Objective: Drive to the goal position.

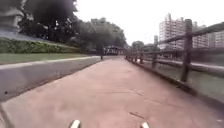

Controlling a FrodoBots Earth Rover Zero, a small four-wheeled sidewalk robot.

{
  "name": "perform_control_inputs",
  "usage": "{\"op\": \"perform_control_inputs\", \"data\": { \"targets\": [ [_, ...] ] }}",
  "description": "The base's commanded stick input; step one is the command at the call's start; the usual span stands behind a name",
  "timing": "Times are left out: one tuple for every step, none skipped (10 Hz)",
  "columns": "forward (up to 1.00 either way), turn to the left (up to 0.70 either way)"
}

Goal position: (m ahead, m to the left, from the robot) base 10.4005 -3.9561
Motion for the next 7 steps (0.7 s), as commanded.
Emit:
{"op": "perform_control_inputs", "data": {
  "targets": [
    [0.70, 0.00],
    [0.70, 0.00],
    [0.70, 0.00],
    [0.70, 0.00],
    [0.70, 0.00],
    [0.70, 0.00],
    [0.70, 0.00]
  ]
}}
